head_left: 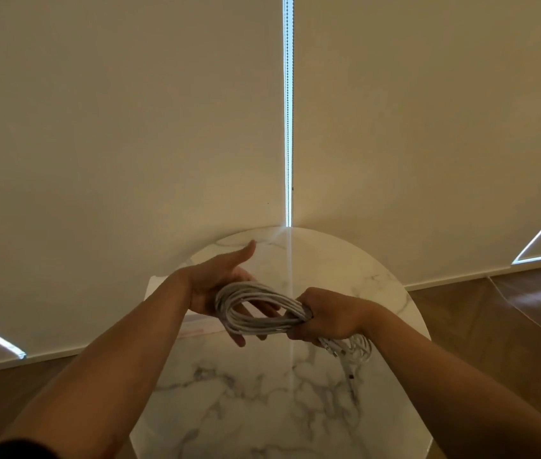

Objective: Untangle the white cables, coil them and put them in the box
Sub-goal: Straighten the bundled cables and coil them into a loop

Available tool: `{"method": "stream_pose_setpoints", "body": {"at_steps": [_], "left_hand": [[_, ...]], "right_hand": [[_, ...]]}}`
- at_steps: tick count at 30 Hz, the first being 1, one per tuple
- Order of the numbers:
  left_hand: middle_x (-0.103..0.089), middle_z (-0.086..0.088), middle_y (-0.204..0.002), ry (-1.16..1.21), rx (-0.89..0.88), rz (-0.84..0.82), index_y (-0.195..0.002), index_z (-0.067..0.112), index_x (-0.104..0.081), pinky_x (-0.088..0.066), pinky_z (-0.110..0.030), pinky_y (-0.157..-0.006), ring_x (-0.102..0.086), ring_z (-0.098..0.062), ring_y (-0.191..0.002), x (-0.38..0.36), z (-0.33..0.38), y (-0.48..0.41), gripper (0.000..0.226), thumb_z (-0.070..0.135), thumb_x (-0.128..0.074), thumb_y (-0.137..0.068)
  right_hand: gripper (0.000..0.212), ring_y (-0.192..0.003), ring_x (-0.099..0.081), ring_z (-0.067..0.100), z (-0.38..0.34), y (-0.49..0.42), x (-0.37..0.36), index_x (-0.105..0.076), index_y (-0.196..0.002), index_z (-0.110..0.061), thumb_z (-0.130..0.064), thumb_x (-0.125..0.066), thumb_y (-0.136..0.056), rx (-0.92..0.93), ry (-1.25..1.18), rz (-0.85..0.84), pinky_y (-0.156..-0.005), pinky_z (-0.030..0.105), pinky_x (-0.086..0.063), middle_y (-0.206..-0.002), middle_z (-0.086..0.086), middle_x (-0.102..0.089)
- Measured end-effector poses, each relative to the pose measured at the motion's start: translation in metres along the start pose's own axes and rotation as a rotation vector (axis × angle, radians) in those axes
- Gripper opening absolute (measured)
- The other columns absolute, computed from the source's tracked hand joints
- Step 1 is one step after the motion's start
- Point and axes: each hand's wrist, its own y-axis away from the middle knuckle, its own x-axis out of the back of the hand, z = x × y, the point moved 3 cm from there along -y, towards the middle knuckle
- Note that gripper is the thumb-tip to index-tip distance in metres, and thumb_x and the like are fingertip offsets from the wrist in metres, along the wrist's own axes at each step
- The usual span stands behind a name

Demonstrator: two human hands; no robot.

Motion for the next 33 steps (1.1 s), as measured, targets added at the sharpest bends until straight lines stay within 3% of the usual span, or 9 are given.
{"method": "stream_pose_setpoints", "body": {"at_steps": [3, 6, 11, 17, 21, 24, 29, 31, 33], "left_hand": [[-0.061, -0.019, -0.128, -0.157, 0.176, -0.072, -0.133, 0.003, -0.054, -0.052, -0.052, -0.092, -0.062, -0.039, -0.111, -0.009, -0.005, -0.015, 0.094, 0.079, -0.048, -0.078], [-0.060, -0.012, -0.127, -0.232, 0.294, -0.150, -0.140, 0.002, -0.046, -0.055, -0.038, -0.085, -0.064, -0.027, -0.102, -0.013, -0.015, -0.028, 0.093, 0.065, -0.069, -0.074], [-0.058, -0.004, -0.086, -0.343, 0.274, -0.008, -0.119, 0.002, -0.056, -0.048, -0.024, -0.059, -0.054, -0.014, -0.070, -0.018, -0.020, -0.043, 0.057, 0.033, -0.074, -0.075], [-0.054, -0.009, -0.079, -0.639, -0.056, 0.431, -0.097, 0.009, -0.062, -0.043, -0.031, -0.058, -0.050, -0.019, -0.065, -0.023, -0.016, -0.045, 0.038, 0.034, -0.078, -0.073], [-0.056, 0.002, -0.071, -0.552, -0.351, 0.668, -0.099, 0.017, -0.064, -0.044, -0.028, -0.056, -0.051, -0.012, -0.061, -0.031, -0.024, -0.042, 0.035, 0.039, -0.079, -0.076], [-0.060, 0.009, -0.073, -0.526, -0.435, 0.832, -0.100, 0.023, -0.063, -0.045, -0.024, -0.058, -0.054, -0.005, -0.060, -0.038, -0.030, -0.043, 0.052, 0.060, -0.076, -0.065], [-0.069, 0.008, -0.091, -0.397, -0.579, 1.006, -0.107, 0.024, -0.057, -0.051, -0.023, -0.065, -0.065, -0.003, -0.077, -0.053, -0.045, -0.054, 0.058, 0.055, -0.078, -0.062], [-0.069, 0.009, -0.099, -0.306, -0.652, 1.019, -0.115, 0.024, -0.055, -0.052, -0.021, -0.071, -0.067, -0.001, -0.086, -0.061, -0.049, -0.057, 0.063, 0.045, -0.083, -0.063], [-0.068, 0.010, -0.107, -0.276, -0.699, 1.000, -0.123, 0.024, -0.050, -0.055, -0.022, -0.078, -0.067, -0.002, -0.095, -0.067, -0.049, -0.058, 0.069, 0.035, -0.087, -0.065]], "right_hand": [[0.016, -0.056, -0.056, 0.007, -0.002, -0.001, 0.001, -0.066, -0.075, -0.017, -0.026, -0.067, -0.088, 0.003, 0.142, -0.036, -0.061, 0.027, -0.049, -0.064, -0.003, -0.063], [0.018, -0.058, -0.058, 0.009, 0.001, 0.001, 0.005, -0.071, -0.082, -0.006, -0.022, -0.068, -0.087, -0.018, 0.170, -0.017, -0.060, 0.023, -0.048, -0.067, 0.002, -0.065], [0.012, -0.058, -0.064, 0.006, 0.017, 0.000, 0.000, -0.073, -0.088, -0.010, -0.020, -0.069, -0.083, -0.070, 0.113, 0.033, -0.063, 0.023, -0.052, -0.071, 0.004, -0.072], [0.006, -0.059, -0.067, 0.010, 0.028, -0.002, 0.013, -0.071, -0.074, -0.025, -0.025, -0.073, -0.079, -0.129, 0.096, 0.309, -0.064, 0.033, -0.057, -0.066, -0.001, -0.071], [0.007, -0.057, -0.060, 0.011, 0.025, 0.000, 0.016, -0.078, -0.076, -0.015, -0.008, -0.078, -0.074, -0.110, -0.267, 0.493, -0.057, 0.027, -0.051, -0.067, 0.009, -0.072], [0.015, -0.068, -0.065, 0.026, 0.022, -0.002, 0.009, -0.079, -0.081, -0.007, 0.004, -0.075, -0.073, -0.143, -0.560, 0.601, -0.068, 0.041, -0.057, -0.077, 0.019, -0.073], [0.026, -0.066, -0.063, 0.037, 0.007, -0.005, -0.004, -0.078, -0.080, -0.004, 0.014, -0.060, -0.074, -0.131, -0.779, 0.754, -0.066, 0.050, -0.056, -0.079, 0.025, -0.072], [0.027, -0.073, -0.067, 0.045, 0.003, -0.007, -0.009, -0.077, -0.081, -0.004, 0.015, -0.060, -0.074, -0.120, -0.835, 0.800, -0.070, 0.055, -0.058, -0.081, 0.023, -0.072], [0.025, -0.080, -0.070, 0.042, 0.001, -0.006, -0.011, -0.076, -0.083, -0.003, 0.015, -0.060, -0.076, -0.118, -0.890, 0.841, -0.073, 0.051, -0.060, -0.082, 0.020, -0.074]]}}
